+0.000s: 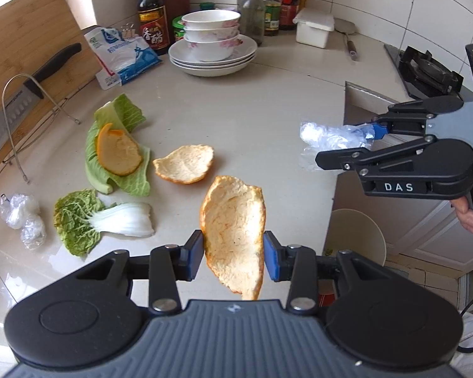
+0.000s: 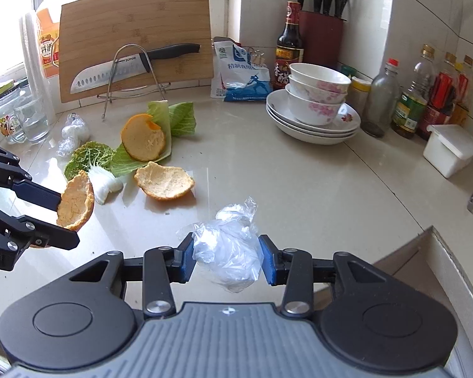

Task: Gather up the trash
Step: 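Carry the plastic bag over the bin and open the right gripper, then lower the orange peel into the bin and open the left gripper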

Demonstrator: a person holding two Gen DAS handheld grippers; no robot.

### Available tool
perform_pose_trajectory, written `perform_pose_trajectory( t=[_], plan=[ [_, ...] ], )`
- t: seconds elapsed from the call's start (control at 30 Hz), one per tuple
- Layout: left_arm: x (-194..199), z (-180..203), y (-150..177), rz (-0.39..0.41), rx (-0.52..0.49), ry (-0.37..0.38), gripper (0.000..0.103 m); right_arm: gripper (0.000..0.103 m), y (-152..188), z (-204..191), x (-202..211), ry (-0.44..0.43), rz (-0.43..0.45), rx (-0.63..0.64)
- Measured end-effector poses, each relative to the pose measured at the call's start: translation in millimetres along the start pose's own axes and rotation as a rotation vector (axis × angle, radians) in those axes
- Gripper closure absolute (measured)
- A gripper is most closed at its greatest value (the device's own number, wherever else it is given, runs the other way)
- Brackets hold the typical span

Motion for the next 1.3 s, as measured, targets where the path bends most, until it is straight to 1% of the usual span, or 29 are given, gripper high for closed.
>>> perform_pose_trajectory(
  t=[0.2, 0.4, 0.57, 0.67, 0.8, 0.87, 0.9, 0.93, 0.97, 1.0, 1.03, 1.07, 1.13, 1.3],
  plan=[
    [-4.9, 40.9, -5.8, 0.005, -0.059, 0.066, 0.064, 0.057, 31.7, 27.1, 32.9, 0.080, -0.019, -0.057],
    [-16.3, 85.0, -13.1, 0.000, -0.111, 0.142, 0.064, 0.057, 79.4, 66.4, 56.3, 0.187, -0.066, -0.122],
    [-30.3, 117.7, -18.9, -0.008, -0.146, 0.191, 0.064, 0.057, 129.9, 100.4, 58.4, 0.249, -0.141, -0.202],
    [-40.2, 136.5, -21.8, -0.016, -0.161, 0.211, 0.064, 0.057, 159.2, 115.5, 54.5, 0.269, -0.185, -0.233],
    [-53.2, 156.5, -24.9, -0.026, -0.170, 0.222, 0.064, 0.054, 186.3, 131.1, 47.9, 0.285, -0.223, -0.255],
    [-59.4, 164.0, -26.2, -0.033, -0.170, 0.223, 0.064, 0.051, 196.8, 138.6, 44.3, 0.288, -0.242, -0.258],
    [-62.8, 168.4, -25.9, -0.036, -0.173, 0.225, 0.064, 0.046, 200.4, 141.3, 43.5, 0.290, -0.246, -0.259],
    [-65.9, 172.2, -26.2, -0.041, -0.175, 0.226, 0.064, 0.036, 203.9, 144.7, 43.5, 0.297, -0.245, -0.258],
    [-68.5, 175.5, -26.5, -0.044, -0.176, 0.227, 0.064, 0.031, 205.8, 147.0, 44.3, 0.304, -0.240, -0.257],
    [-71.4, 179.7, -26.5, -0.047, -0.180, 0.231, 0.064, 0.022, 206.8, 149.6, 45.8, 0.307, -0.233, -0.258],
    [-74.5, 183.7, -26.7, -0.049, -0.185, 0.230, 0.064, 0.017, 207.1, 151.3, 47.7, 0.306, -0.226, -0.261],
    [-77.5, 187.3, -26.6, -0.052, -0.190, 0.230, 0.064, 0.016, 206.8, 153.0, 50.1, 0.306, -0.219, -0.267],
    [-84.2, 195.6, -25.9, -0.062, -0.192, 0.238, 0.064, 0.009, 206.8, 156.4, 55.0, 0.313, -0.209, -0.278],
    [-100.9, 216.1, -23.1, -0.085, -0.203, 0.270, 0.064, 0.003, 207.8, 166.3, 72.1, 0.337, -0.190, -0.310]
  ],
)
Point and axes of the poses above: each gripper's, at about its wrist camera, not at the fingertips, and x roughly against the way its jaws point, z to its right, y to its underside, the point moved 7 cm from there along -x, roughly the way its jaws point, and after that the axes turned 11 degrees about z, right-handed, at the moved point
